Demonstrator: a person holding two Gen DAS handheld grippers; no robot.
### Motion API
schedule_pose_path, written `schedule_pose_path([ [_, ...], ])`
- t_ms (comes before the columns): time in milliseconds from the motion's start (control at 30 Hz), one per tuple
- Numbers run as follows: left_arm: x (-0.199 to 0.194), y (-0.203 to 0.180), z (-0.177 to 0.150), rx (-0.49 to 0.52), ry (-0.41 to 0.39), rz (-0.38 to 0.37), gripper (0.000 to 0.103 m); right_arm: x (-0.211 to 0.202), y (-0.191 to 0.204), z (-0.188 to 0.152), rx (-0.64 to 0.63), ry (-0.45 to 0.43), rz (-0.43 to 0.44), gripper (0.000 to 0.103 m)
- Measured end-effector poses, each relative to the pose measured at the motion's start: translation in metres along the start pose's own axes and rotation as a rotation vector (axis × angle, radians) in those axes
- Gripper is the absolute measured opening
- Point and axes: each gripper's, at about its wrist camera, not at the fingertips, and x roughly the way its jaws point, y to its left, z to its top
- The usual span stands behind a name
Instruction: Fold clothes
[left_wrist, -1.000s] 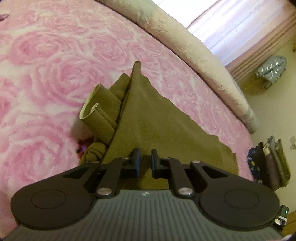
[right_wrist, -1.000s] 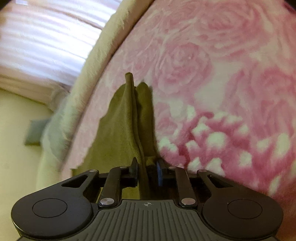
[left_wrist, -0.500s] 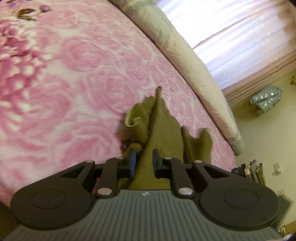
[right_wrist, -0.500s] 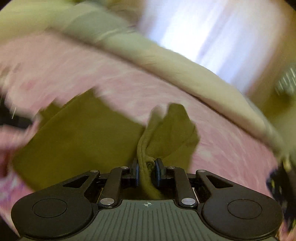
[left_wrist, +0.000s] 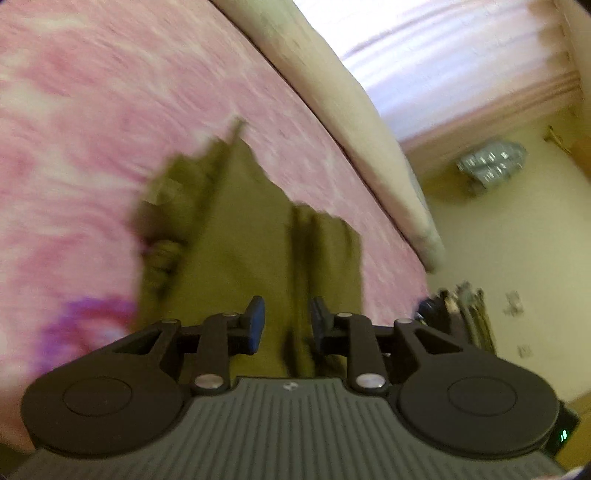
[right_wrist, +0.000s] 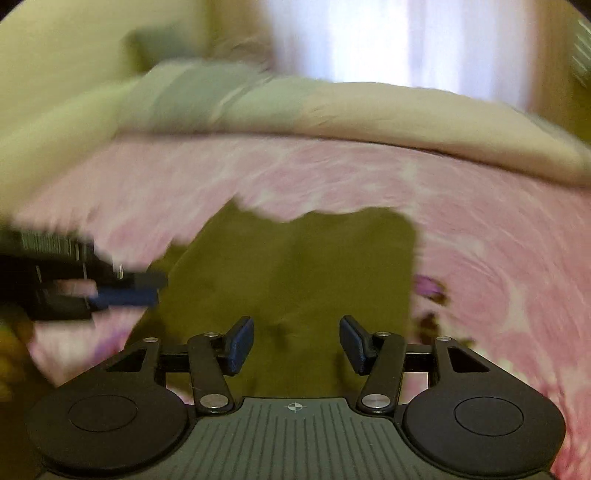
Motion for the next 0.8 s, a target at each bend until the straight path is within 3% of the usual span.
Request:
schedule_pose_path([
  [133,0.048,-0.004,0.003,-0.051,0.091,-0.038,0.023,0.006,-0.077,0.011,0.343,0.022,-0.029,0.050],
  [200,0.065,-0.002,0.005,-0.067,0.113,-0.019,0.023,0.020,-0.105,0.006,0.470,0.074,-0.031,0.039],
  [333,0.085,0.001,0.007,-0.095,0.141,-0.036,0.023,0.049,-0.145,-0.010,0.671,0.158,0.002,0.038],
  [567,0.108,0.000,0.013,-0.121,0.171,-0.074,0.024,0.065,-0.138,0.001,0.623,0.168,0.030,0.038],
  [667,0.105,-0.004,0.011,-0.085,0.159,-0.095,0.014,0.067,-0.134,0.004,0.596,0.174,0.028,0.038],
  [800,0.068,-0.020,0.026,0.032,0.035,-0.106,0.011,0.080,-0.123,0.011,0.572,0.174,0.073,0.034],
])
